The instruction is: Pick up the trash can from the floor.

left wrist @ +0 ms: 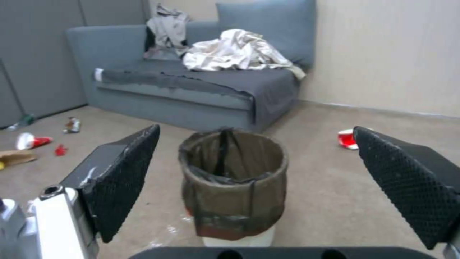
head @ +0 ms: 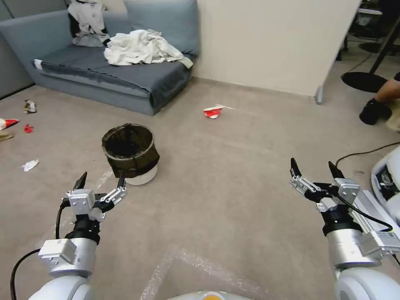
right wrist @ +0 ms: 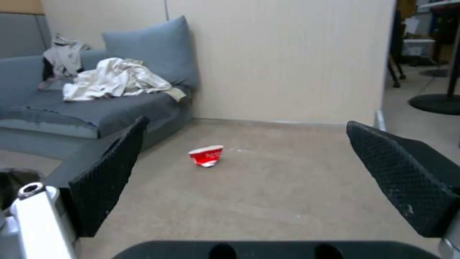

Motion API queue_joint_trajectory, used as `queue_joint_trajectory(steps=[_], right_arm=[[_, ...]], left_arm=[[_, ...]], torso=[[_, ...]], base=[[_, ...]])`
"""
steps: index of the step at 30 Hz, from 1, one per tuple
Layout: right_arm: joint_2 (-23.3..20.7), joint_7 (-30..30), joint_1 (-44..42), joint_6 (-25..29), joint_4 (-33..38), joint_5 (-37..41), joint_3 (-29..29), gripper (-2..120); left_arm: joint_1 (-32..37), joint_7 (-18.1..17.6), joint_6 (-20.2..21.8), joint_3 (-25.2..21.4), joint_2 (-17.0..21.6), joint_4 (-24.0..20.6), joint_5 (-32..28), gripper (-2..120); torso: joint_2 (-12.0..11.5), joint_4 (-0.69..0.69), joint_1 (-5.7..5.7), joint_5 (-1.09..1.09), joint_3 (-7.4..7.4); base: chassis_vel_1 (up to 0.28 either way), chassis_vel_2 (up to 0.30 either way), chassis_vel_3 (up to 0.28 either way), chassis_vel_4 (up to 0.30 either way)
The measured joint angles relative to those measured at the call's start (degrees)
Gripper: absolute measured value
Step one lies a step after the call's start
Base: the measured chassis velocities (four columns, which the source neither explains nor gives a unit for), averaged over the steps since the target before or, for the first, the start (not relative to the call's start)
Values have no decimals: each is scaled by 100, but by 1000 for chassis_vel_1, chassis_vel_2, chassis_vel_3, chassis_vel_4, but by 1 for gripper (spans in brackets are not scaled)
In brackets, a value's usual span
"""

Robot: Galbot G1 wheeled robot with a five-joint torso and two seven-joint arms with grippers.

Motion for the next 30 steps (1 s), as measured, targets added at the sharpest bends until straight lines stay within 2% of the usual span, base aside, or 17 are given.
queue_joint_trajectory(steps=[23, 30], right_arm=[[20, -89, -41, 113, 20, -14, 8, 100], [18, -190, -18, 310, -31, -15, 24, 100]], left_arm=[[36, -45, -45, 4, -8, -27, 25, 100], [14, -64, -45, 5, 3, -28, 25, 100]], torso=[[0, 0, 0, 0, 0], [0, 0, 0, 0, 0]], base=[[58, 47, 45, 50], [37, 35, 40, 39]])
